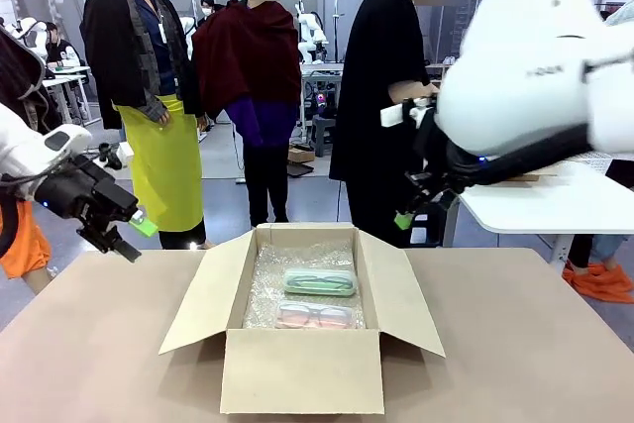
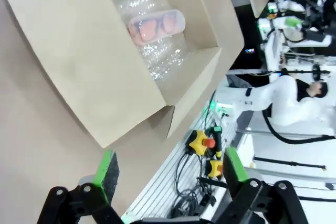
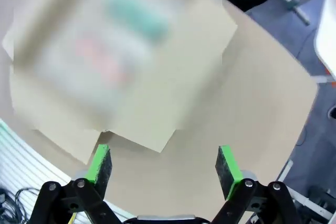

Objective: Pack the glasses set securely to prepare it for shipping.
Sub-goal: Position the Package Box on the left side of the table.

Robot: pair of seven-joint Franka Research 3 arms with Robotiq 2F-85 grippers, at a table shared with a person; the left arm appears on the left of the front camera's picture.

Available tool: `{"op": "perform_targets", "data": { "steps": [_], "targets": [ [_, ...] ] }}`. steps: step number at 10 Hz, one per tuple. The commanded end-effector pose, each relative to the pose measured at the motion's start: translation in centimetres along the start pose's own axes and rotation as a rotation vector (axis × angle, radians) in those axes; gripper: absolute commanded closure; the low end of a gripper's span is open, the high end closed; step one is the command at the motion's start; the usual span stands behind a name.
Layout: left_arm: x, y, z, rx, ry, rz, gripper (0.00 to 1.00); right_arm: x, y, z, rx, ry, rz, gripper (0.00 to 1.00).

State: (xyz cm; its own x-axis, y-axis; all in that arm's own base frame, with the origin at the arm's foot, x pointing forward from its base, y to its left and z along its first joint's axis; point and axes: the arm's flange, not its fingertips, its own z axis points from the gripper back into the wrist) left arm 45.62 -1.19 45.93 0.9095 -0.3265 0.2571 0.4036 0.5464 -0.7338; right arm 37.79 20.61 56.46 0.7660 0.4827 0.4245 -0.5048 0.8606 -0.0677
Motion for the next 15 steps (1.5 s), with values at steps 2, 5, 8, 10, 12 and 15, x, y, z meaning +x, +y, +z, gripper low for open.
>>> {"op": "perform_targets", "data": {
  "steps": [2,5,8,10,12,15],
  "targets": [
    [1.7,1.5,-0.3,-0.020,0.013,0.038,0.00,-5.7,-0.7,1.3,-0.032,-0.095,-0.150,0.00],
    [2.6,4.5,-2.0,-0.078,0.032,0.008,0.00,-11.1,-4.3,3.0,-0.083,-0.113,-0.279,0.00],
    [2.3,4.6,-2.8,-0.037,0.043,0.035,0.00,-10.5,-5.3,3.3,-0.062,-0.103,-0.260,0.00],
    [2.3,4.6,-2.8,-0.037,0.043,0.035,0.00,-10.5,-5.3,3.3,-0.062,-0.103,-0.260,0.00],
    [2.3,4.6,-2.8,-0.037,0.043,0.035,0.00,-10.5,-5.3,3.3,-0.062,-0.103,-0.260,0.00],
    [2.6,7.0,-2.6,-0.042,0.004,0.059,0.00,-10.5,-5.3,3.3,-0.062,-0.103,-0.260,0.00]
  ]
}}
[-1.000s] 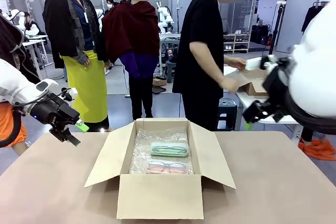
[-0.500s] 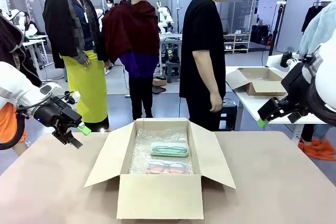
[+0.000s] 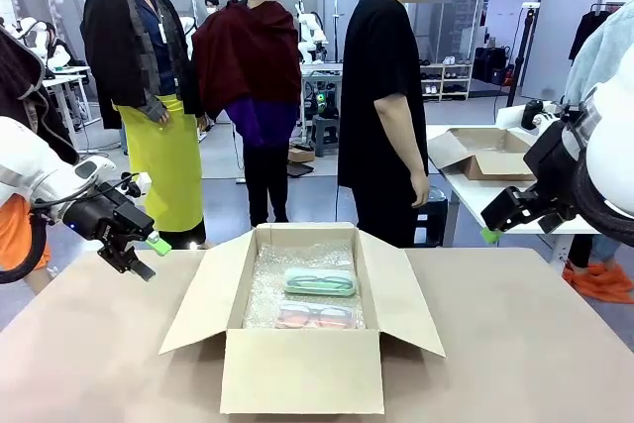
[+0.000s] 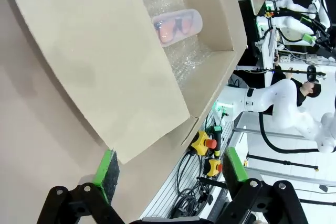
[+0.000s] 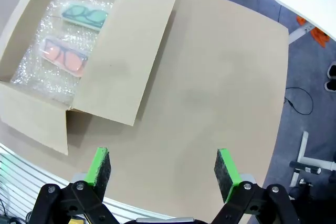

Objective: Pack the glasses set securely to prepare it for shipping.
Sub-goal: Position the Package Box on the left side of the table.

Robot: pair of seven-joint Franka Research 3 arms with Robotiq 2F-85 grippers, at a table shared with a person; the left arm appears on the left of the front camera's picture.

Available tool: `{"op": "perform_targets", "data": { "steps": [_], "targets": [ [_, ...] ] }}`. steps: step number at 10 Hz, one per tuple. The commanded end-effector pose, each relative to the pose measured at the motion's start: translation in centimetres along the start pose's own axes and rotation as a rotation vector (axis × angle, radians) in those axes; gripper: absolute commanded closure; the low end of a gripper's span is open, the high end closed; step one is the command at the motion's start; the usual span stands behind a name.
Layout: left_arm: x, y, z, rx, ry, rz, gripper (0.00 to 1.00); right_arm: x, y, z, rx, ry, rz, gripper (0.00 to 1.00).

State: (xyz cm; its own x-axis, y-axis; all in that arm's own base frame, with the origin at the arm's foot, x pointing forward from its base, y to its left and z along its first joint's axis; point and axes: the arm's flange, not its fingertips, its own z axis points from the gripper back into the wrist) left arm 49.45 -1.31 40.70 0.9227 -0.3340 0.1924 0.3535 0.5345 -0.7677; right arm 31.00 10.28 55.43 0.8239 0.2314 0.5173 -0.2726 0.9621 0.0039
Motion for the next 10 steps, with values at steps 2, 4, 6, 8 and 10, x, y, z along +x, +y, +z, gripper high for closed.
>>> {"op": "perform_targets", "data": {
  "steps": [2,4,6,8,10],
  "targets": [
    [-0.1,4.9,1.1,-0.088,-0.109,-0.002,0.00,0.1,0.2,-0.1,-0.004,-0.008,-0.003,0.00],
    [-0.6,9.0,0.9,-0.176,-0.178,0.051,0.00,0.1,0.2,-0.1,-0.004,-0.008,-0.003,0.00],
    [-0.4,11.9,-1.6,-0.241,-0.254,0.073,0.00,0.1,0.2,-0.1,-0.004,-0.008,-0.003,0.00],
    [0.3,13.9,-3.1,-0.300,-0.348,0.076,0.00,0.1,0.2,-0.1,-0.004,-0.008,-0.003,0.00],
    [0.8,14.5,-5.1,-0.324,-0.390,0.123,0.00,0.1,0.2,-0.1,-0.004,-0.008,-0.003,0.00]
  ]
}}
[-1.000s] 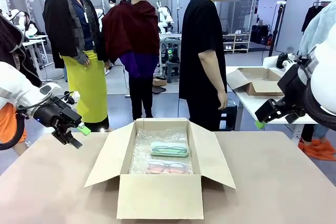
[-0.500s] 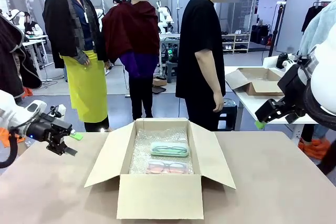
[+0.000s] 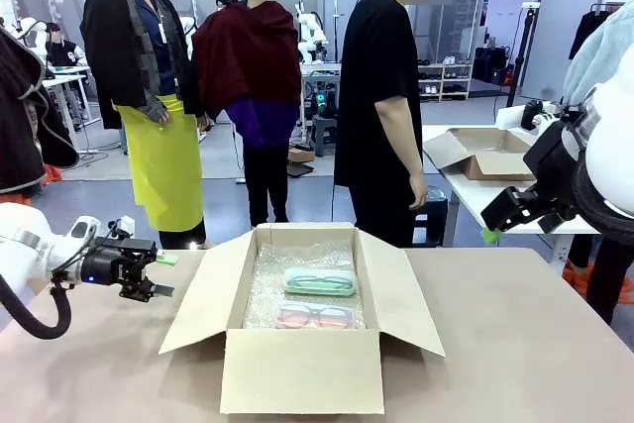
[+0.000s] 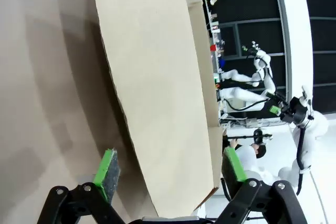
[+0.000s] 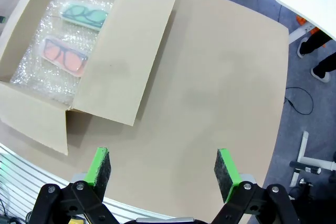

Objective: Pack the glasses set securely to prepare it for shipping.
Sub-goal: Position the Package Box on the left side of the table.

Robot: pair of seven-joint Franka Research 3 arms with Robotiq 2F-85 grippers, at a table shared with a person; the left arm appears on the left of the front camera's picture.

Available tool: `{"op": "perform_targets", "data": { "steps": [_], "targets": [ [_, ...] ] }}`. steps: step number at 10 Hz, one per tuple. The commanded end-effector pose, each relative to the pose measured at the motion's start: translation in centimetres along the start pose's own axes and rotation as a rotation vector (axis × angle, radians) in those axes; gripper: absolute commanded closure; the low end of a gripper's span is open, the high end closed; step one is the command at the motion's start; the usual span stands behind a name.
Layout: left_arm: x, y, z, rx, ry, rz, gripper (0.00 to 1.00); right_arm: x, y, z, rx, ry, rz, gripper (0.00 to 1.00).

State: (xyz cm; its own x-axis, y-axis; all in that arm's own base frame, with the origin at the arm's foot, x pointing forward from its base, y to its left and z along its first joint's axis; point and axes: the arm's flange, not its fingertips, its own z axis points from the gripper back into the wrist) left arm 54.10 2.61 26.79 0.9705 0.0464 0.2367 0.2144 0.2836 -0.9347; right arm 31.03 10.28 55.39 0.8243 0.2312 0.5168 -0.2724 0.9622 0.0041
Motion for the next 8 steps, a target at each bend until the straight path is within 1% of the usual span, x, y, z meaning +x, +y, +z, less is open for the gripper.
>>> {"op": "perform_targets", "data": {
  "steps": [1,4,5,8],
  "targets": [
    [0.5,0.8,-1.4,-0.005,-0.014,0.019,0.00,0.1,0.2,-0.1,-0.004,-0.008,-0.002,0.00],
    [0.6,1.0,-3.1,-0.007,-0.044,0.058,0.00,0.1,0.2,-0.1,-0.004,-0.008,-0.002,0.00],
    [0.5,1.2,-3.6,-0.004,-0.044,0.072,0.00,0.1,0.2,-0.1,-0.004,-0.008,-0.002,0.00],
    [0.1,1.1,-4.3,-0.062,-0.018,0.113,0.00,0.1,0.2,-0.1,-0.004,-0.008,-0.002,0.00]
  ]
}}
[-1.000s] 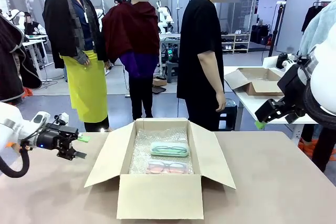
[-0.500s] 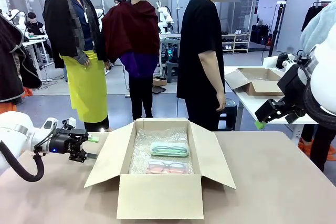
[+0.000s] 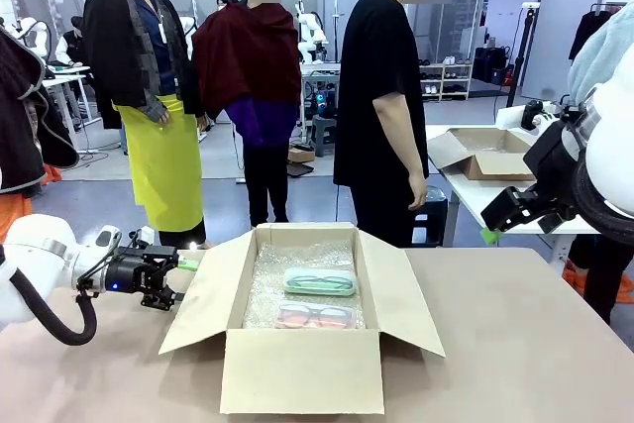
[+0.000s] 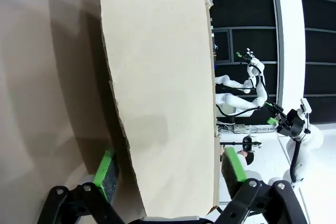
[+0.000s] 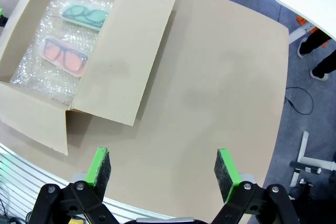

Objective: Pack the glasses set securely to prepare it for shipping.
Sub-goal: Position the Package Box on the left side of the table.

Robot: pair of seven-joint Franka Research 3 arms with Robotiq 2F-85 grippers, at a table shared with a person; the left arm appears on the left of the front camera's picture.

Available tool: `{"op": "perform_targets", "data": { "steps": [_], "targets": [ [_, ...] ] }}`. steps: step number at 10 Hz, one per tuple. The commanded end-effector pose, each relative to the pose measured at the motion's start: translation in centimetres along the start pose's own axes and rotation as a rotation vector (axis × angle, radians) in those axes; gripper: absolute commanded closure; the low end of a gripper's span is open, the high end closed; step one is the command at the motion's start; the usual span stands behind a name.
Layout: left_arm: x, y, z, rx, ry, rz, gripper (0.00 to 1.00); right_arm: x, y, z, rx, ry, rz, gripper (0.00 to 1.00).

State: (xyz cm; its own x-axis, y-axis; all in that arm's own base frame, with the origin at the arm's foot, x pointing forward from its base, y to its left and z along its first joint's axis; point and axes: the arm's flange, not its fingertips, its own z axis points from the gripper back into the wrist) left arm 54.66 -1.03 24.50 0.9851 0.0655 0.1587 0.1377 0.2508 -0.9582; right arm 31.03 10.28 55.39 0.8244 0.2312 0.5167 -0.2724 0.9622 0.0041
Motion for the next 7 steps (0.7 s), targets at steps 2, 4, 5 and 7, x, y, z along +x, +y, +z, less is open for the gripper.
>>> {"op": "perform_targets", "data": {
  "steps": [2,4,5,7],
  "targets": [
    [0.2,-0.2,0.3,-0.075,-0.016,0.016,0.58,0.1,0.2,-0.1,-0.004,-0.009,-0.002,0.00],
    [0.0,-0.3,0.6,-0.095,-0.019,0.009,1.00,0.1,0.2,-0.1,-0.004,-0.009,-0.002,0.00],
    [-0.1,-0.5,0.9,-0.109,-0.024,0.004,1.00,0.1,0.2,-0.1,-0.004,-0.009,-0.002,0.00],
    [-0.2,-0.8,1.9,-0.137,-0.043,-0.021,0.97,0.1,0.2,-0.1,-0.004,-0.009,-0.002,0.00]
  ]
}}
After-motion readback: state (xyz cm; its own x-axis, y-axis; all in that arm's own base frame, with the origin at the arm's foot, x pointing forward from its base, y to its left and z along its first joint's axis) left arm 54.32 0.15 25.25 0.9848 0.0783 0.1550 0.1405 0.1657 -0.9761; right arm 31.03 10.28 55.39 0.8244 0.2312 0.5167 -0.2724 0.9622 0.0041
